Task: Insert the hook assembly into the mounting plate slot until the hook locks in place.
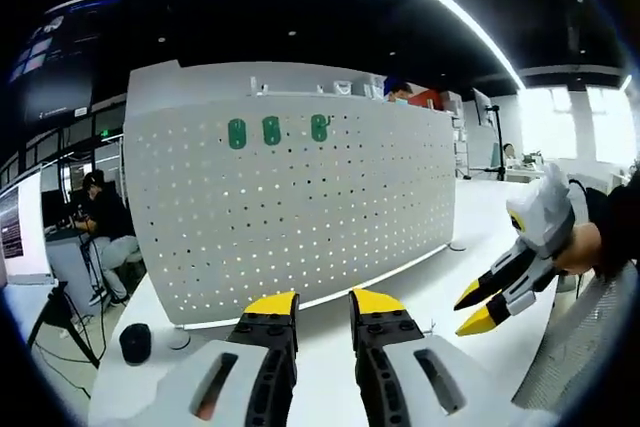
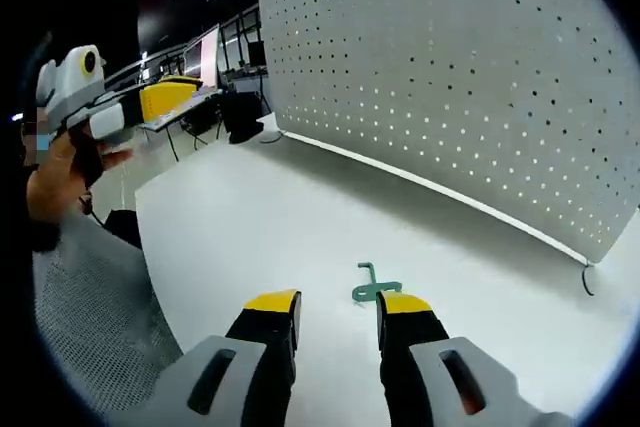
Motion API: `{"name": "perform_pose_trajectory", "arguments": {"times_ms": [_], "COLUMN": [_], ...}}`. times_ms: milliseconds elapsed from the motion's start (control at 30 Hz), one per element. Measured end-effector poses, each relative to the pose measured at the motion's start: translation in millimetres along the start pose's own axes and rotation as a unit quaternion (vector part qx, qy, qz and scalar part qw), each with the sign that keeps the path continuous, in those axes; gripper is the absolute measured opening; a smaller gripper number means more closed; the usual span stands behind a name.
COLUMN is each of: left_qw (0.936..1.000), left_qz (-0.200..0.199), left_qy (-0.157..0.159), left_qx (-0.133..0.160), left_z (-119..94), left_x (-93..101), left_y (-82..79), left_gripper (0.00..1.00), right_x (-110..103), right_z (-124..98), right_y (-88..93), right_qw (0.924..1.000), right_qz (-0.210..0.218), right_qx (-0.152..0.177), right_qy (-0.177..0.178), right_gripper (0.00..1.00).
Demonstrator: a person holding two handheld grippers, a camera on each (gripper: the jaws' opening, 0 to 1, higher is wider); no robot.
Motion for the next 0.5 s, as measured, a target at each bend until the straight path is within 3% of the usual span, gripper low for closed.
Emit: {"name": "perform_pose_trajectory", "arguments": {"times_ms": [167,500], "left_qw": [0.9999,0.9999], "left_qz": [0.0,-0.005], "left_qy": [0.01,0.014], "left_qx": [-0.002,-0.008], "left_z": [1,2], "left_x": [3.6,1.4], "left_y": [1.2,3.5], "left_gripper": [0.21,0.2], "right_x": [9,22], "right_z": [15,36], "right_y": [7.5,13.3], "right_qw": [0.9994,0.998], "right_qz": [0.015,0.032], "right_qx": [-0.03,-0.053], "right_qy": [0.004,0.01], "right_gripper": [0.3,0.3]}}
Point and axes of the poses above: the point that each gripper's makers call its tool centre point, and the gripper's own axes: z roughly forward along the fingers, x roughly to its right, y roughly out of its underside, the point moved 6 cm from there along -z, roughly backward along the fingers, and after that the axes turned 7 degrees about -y, right-handed, at the moved point
